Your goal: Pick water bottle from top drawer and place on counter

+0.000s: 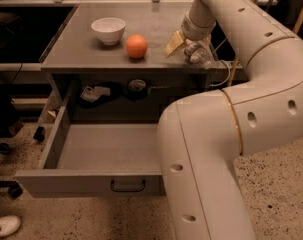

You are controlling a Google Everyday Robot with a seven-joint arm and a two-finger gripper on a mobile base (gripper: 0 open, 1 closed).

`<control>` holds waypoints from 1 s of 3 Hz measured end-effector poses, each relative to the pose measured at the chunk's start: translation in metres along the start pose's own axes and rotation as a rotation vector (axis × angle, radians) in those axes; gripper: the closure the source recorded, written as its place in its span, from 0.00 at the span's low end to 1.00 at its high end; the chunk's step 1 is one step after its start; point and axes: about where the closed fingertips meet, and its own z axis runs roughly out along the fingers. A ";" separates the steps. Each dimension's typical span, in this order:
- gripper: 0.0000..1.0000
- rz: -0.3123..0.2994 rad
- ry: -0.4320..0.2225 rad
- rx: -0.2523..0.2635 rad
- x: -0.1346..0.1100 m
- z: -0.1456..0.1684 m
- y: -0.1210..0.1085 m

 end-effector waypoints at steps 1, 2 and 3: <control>0.00 0.027 -0.027 0.007 0.003 -0.014 -0.007; 0.00 0.086 -0.106 0.102 -0.006 -0.059 -0.016; 0.00 0.139 -0.242 0.213 -0.038 -0.113 0.001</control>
Offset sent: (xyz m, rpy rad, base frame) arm -0.1640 -0.0754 0.0917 -0.0091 -0.1941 -0.3689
